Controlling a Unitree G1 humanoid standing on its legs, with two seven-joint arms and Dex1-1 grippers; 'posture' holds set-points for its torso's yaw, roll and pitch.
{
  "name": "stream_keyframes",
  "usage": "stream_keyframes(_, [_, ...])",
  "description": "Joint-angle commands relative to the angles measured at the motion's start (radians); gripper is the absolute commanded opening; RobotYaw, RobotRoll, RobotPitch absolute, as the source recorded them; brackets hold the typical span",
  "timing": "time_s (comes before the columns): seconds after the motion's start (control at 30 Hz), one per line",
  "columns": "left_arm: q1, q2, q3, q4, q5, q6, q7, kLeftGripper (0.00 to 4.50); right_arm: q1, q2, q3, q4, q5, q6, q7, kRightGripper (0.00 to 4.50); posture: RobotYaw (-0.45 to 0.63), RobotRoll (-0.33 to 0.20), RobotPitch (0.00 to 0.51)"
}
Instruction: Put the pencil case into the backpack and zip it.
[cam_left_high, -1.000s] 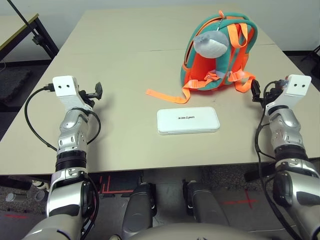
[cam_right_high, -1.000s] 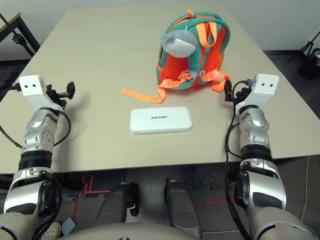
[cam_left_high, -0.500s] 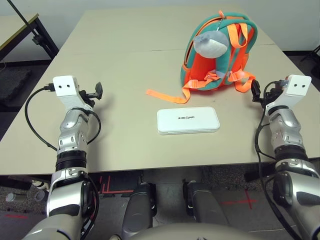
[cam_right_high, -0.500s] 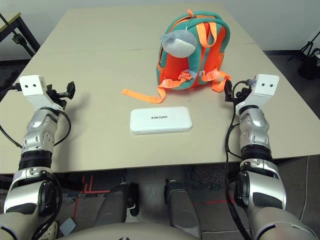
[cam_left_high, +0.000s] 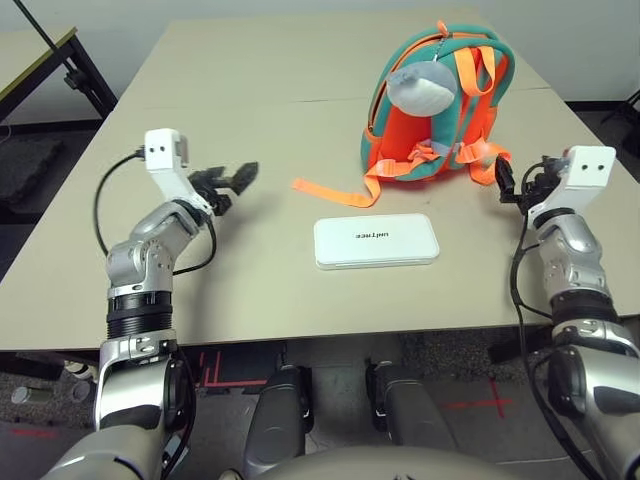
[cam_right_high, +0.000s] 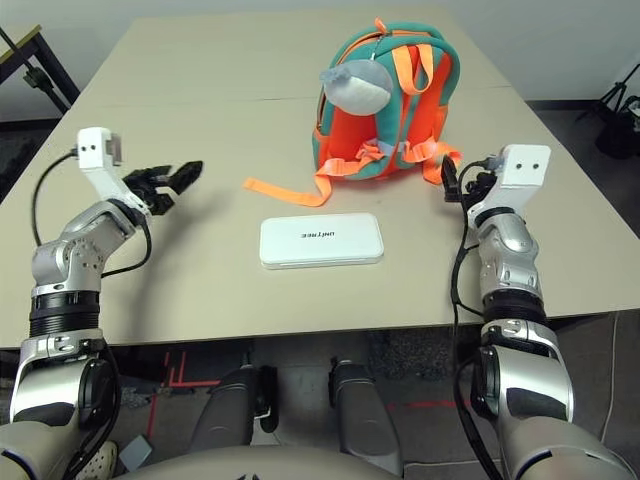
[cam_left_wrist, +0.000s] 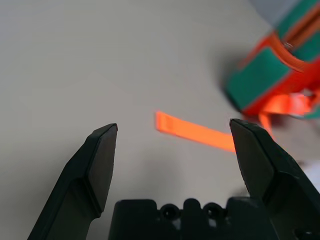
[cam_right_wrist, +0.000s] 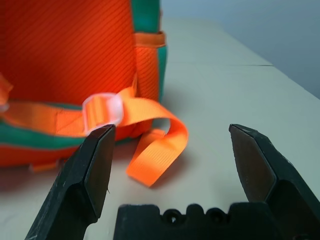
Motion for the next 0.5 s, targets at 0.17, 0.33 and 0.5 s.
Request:
stream_keyframes(0.17, [-0.022,-0.017,0.085,0.019,-0.198,0.374,0.022,4.5,0.061,-0.009,0.033,-0.13,-0.021,0.095,0.016,4.48,-0.09,0.0,0.131])
stream_keyframes(0.33, [-0.032,-0.05,0.122,0.063,-0.25,0.515,0.033,4.5,0.075,-0.011,0.041,-0.164,-0.027,0.124,0.016,4.48,-0.1,0.0,0.131])
stream_keyframes(0.5, [-0.038,-0.076,0.129,0.093,-0.238,0.547,0.032,4.5,0.081,-0.013,0.046,-0.173,-0.03,0.136,0.019,4.48,-0.1,0.0,0.131])
